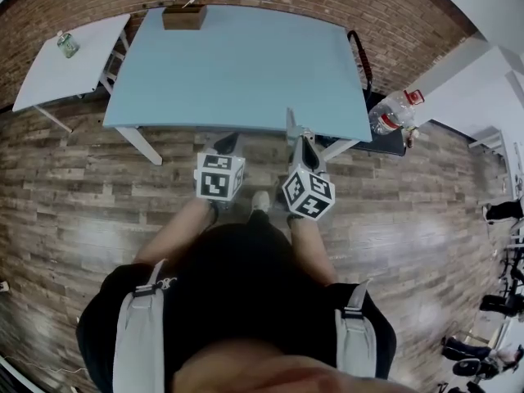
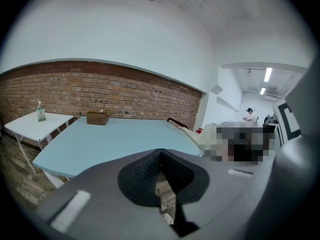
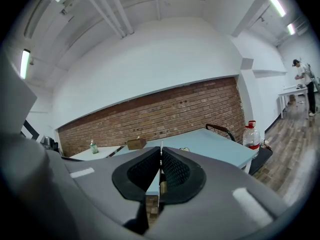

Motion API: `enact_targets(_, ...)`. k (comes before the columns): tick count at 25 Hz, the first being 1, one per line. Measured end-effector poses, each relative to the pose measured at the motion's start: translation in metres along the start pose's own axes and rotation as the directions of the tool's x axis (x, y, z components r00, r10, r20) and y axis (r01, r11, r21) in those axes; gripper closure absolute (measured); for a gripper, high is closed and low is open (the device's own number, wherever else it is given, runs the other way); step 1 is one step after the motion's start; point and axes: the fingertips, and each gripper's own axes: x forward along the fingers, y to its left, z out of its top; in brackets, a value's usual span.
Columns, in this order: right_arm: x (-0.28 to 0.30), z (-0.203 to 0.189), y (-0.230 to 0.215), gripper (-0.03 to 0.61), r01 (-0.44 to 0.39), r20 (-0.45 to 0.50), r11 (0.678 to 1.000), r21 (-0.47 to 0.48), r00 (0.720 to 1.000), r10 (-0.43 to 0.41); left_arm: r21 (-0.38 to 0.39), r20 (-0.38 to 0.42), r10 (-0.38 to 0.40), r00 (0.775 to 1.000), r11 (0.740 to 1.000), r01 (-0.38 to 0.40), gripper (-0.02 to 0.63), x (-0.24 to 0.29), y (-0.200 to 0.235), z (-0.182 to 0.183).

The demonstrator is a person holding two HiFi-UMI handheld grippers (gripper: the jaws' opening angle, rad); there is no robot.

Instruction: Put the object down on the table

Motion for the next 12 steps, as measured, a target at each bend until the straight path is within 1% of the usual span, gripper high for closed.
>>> enact_targets(8, 0.061, 0.005, -0.04, 0.551, 0.004, -0.038, 1.0, 0.021, 0.999, -0.003, 0.007, -0.041, 0.005, 0.999, 1.0, -0.005, 0.614, 0.066, -0.004, 0.018)
enact_targets(12, 0.102, 0.013, -0.061, 0.551, -0.003, -0.069, 1.0, 0.012, 0.998, 0.004, -0.007, -0.055, 0.019, 0.998, 1.0, -0.02, 0.614, 0.106, -0.004, 0.035)
